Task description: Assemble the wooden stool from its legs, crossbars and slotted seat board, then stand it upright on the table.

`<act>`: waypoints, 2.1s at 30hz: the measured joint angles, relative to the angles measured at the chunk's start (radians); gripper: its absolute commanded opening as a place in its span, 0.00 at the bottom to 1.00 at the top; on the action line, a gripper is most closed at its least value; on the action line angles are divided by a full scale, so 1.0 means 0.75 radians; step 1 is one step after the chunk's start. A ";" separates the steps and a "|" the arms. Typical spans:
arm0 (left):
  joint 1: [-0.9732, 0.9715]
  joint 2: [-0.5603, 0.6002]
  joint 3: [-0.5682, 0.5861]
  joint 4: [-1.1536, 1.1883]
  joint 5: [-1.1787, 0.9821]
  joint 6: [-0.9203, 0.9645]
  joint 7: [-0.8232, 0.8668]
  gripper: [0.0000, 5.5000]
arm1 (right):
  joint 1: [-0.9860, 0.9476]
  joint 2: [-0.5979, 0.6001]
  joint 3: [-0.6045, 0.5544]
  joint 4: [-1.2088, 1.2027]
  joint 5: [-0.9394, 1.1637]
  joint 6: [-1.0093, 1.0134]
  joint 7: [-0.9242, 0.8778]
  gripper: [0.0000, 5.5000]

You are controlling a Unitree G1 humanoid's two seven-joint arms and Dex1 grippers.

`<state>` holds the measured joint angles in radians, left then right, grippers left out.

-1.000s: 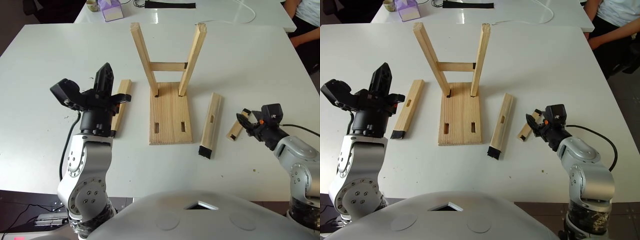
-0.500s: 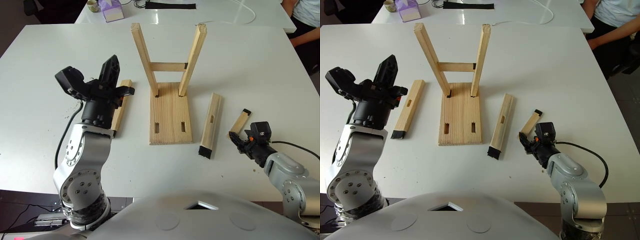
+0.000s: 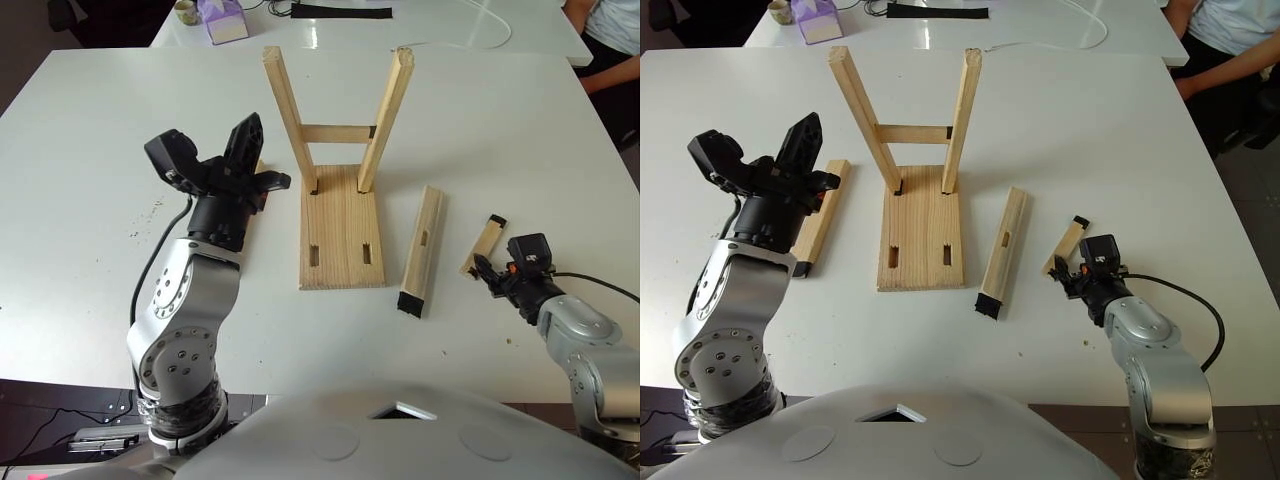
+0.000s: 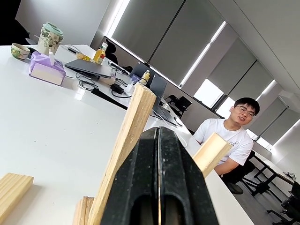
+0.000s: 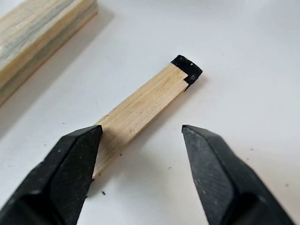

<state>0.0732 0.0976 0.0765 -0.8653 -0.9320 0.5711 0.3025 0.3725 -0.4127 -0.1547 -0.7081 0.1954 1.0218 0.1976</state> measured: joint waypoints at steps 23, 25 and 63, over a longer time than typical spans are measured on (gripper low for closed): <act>-0.001 0.010 -0.042 0.059 0.032 -0.039 -0.084 0.00 | 0.004 0.114 0.057 0.013 0.014 0.026 -0.059 0.57; 0.022 0.005 -0.051 0.058 0.040 -0.050 -0.084 0.00 | 0.019 0.072 0.029 0.026 0.012 0.003 -0.033 0.57; 0.193 -0.205 -0.172 0.039 0.433 -0.315 -0.057 0.00 | -0.333 -0.281 -0.083 0.762 0.027 -0.421 0.316 0.24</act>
<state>0.2182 -0.0560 -0.0528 -0.8359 -0.6072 0.3347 0.2597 0.1226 -0.6233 -0.2169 -0.1368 0.2159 0.7061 0.4349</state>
